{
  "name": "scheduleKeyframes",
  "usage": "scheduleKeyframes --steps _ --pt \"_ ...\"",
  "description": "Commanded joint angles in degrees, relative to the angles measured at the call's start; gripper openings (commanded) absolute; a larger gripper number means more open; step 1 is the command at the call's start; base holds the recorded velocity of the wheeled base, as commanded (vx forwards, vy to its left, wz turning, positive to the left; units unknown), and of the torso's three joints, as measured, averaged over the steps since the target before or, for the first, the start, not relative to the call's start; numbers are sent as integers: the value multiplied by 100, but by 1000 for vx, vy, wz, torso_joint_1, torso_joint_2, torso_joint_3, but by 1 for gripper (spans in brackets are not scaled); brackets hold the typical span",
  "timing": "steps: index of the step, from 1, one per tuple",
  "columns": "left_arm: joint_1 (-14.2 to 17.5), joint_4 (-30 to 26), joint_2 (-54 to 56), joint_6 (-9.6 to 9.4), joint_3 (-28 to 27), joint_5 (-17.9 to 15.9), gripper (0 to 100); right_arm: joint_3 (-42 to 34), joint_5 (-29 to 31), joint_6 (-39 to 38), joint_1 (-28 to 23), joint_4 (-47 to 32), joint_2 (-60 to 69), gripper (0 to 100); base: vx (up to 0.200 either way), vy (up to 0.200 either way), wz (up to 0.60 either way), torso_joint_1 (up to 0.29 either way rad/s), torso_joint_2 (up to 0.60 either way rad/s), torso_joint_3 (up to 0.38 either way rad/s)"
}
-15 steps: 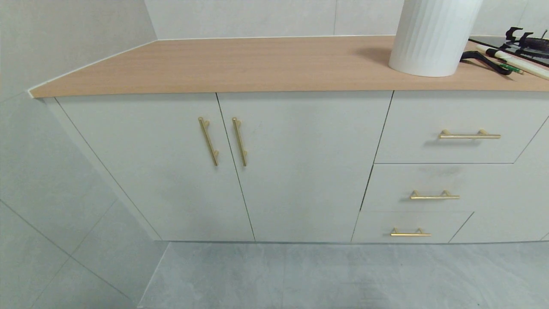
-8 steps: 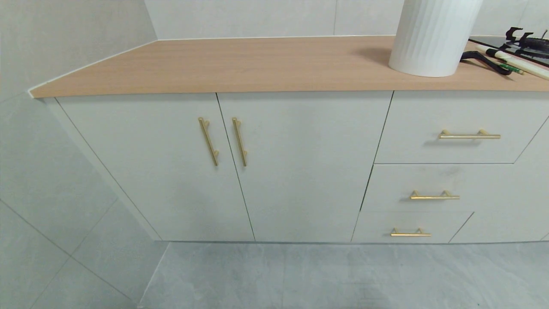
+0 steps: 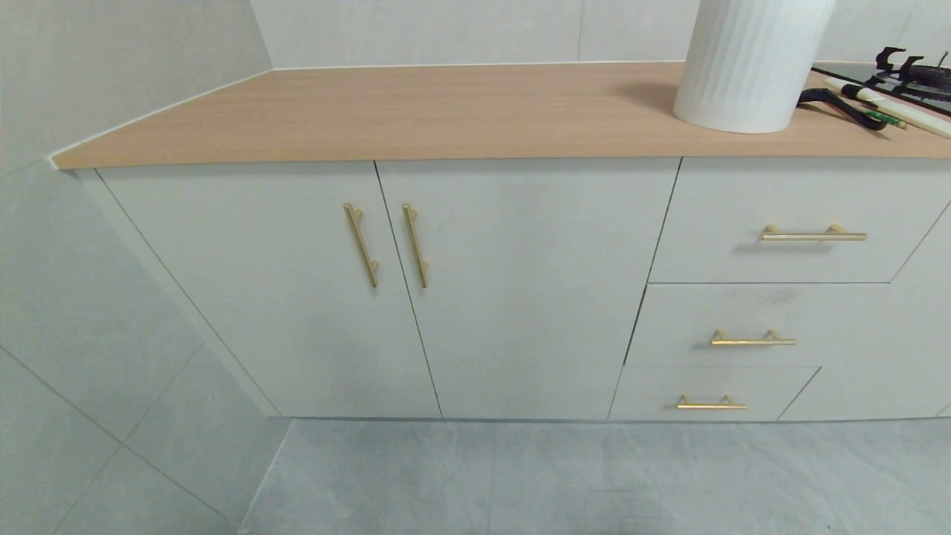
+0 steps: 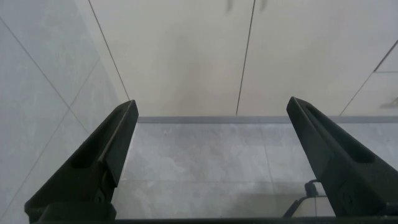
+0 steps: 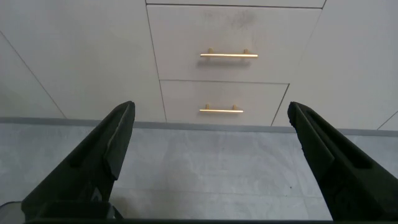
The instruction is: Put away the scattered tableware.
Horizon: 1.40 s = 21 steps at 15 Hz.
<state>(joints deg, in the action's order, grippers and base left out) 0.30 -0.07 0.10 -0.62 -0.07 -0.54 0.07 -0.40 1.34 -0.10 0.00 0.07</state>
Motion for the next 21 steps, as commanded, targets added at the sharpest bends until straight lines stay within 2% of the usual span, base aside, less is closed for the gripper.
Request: scheduleKeyframes --steps 1,14,21 --pt "5 -1 -10 1 -1 1 100 -7 5 -11 1 -18 -16 100 0 0 0 0 0 0" --pt "5 7 -10 1 7 1 100 -7 5 -11 1 -18 -16 100 0 0 0 0 0 0" --pt "5 7 -10 1 7 1 100 -7 5 -11 1 -18 -16 100 0 -200 0 2 2 6"
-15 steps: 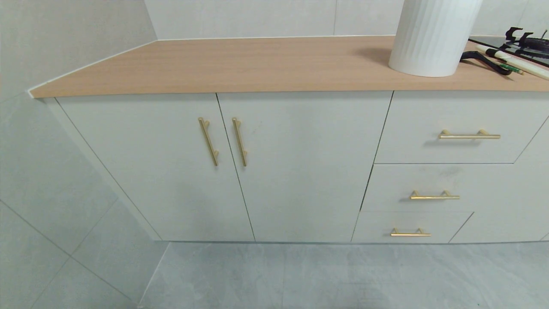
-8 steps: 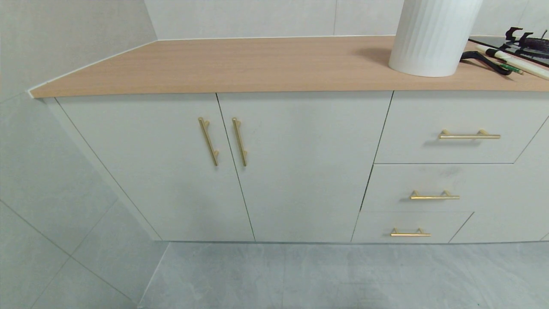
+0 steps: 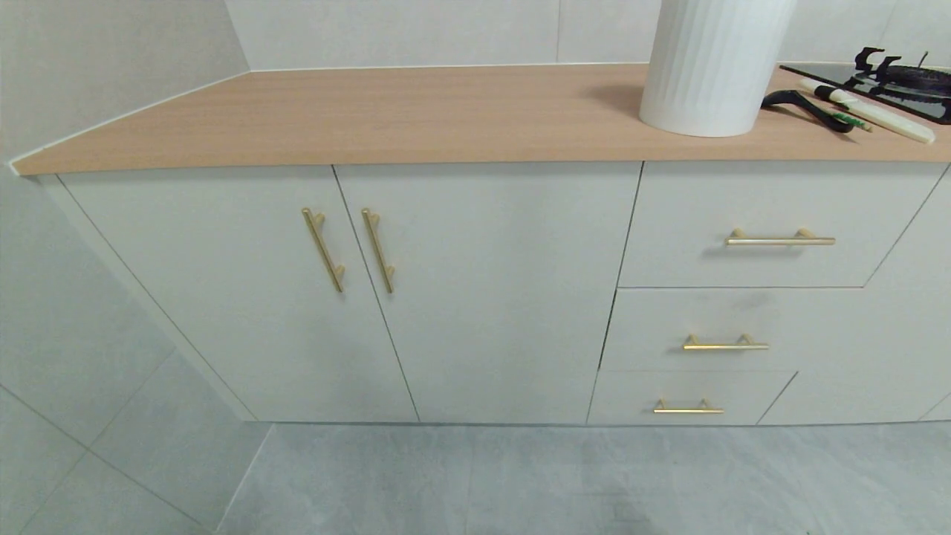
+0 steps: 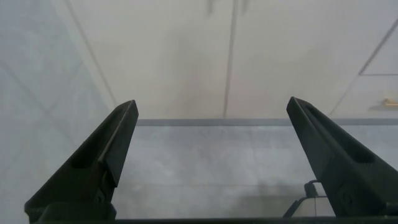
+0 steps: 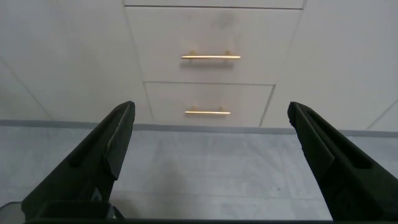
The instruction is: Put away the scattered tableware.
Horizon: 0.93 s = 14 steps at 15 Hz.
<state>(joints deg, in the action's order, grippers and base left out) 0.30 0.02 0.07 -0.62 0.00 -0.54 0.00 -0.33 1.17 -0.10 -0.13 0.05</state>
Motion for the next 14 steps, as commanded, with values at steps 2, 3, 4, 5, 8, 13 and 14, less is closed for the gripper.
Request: scheduleKeyframes --steps 2,3,4,5,8,13,14 --pt "5 -2 -7 1 0 1 100 0 -2 6 1 5 -14 100 0 -200 0 2 2 2" --pt "5 -2 -7 1 0 1 100 0 -2 6 1 5 -5 100 0 -200 0 -2 12 -7" --pt "5 -2 -7 1 0 1 100 0 -2 6 1 -4 -14 100 0 -200 0 7 2 2" --pt "5 -2 -7 9 0 1 100 0 -2 6 1 5 -14 100 0 -200 0 2 -2 -2" --pt "5 -2 -7 36 0 10 100 0 -2 6 1 5 -14 100 0 -200 0 7 -1 6" --pt "5 -2 -7 36 0 10 100 0 -2 6 1 5 -14 100 40 0 0 1 1 0" --pt "5 -2 -7 45 0 1 100 0 -2 6 -8 5 -14 100 200 0 0 2 -2 2"
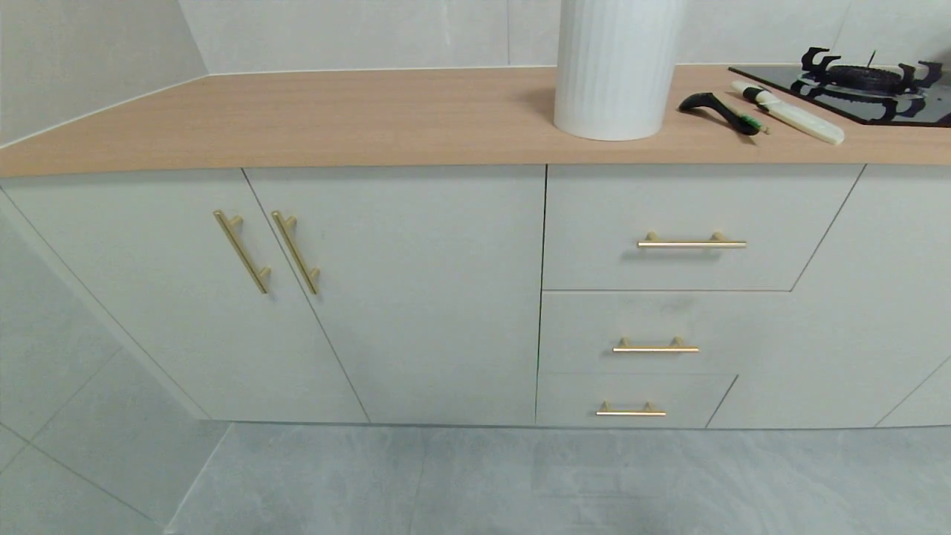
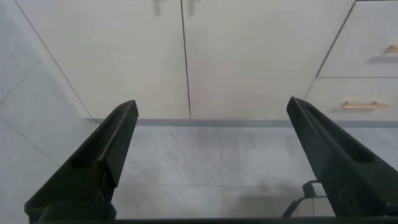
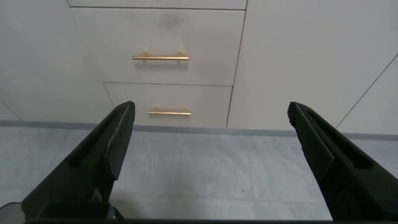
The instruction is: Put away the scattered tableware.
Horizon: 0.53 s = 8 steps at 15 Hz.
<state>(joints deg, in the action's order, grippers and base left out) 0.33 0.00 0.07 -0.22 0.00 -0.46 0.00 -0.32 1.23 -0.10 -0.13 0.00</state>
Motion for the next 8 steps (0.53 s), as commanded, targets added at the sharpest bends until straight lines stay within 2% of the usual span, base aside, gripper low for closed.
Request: scheduleKeyframes --steps 1,4,8 --pt "2 0 -7 -4 -9 2 100 0 -3 0 1 5 -9 100 200 0 0 -2 -2 2" --pt "2 0 -7 -4 0 2 100 0 -3 0 1 5 -9 100 200 0 0 -2 5 -1" --pt "2 0 -7 -4 0 2 100 0 -3 9 1 5 -9 100 0 0 0 0 0 0"
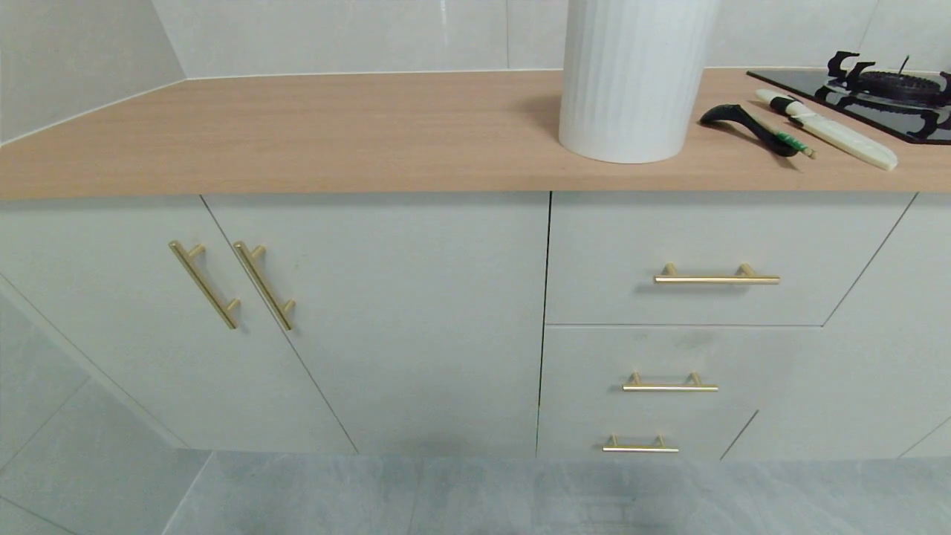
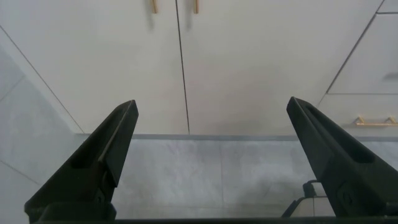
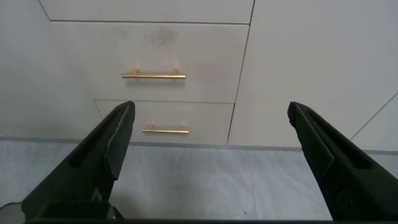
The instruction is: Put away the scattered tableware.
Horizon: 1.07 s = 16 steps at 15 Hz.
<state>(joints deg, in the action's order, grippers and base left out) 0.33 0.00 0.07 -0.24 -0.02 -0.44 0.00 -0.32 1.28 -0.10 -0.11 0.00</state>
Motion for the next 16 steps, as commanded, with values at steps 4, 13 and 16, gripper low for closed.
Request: scheduleKeyframes --steps 4,13,16 --pt "2 0 -7 -2 2 0 100 0 -21 39 1 2 -9 100 0 0 0 0 0 0" --pt "2 0 -7 -2 2 0 100 976 -504 -233 212 -42 -967 100 0 0 0 0 0 0" --pt "2 0 -7 -2 2 0 100 1151 -540 21 238 -94 -3067 100 0 0 0 0 0 0"
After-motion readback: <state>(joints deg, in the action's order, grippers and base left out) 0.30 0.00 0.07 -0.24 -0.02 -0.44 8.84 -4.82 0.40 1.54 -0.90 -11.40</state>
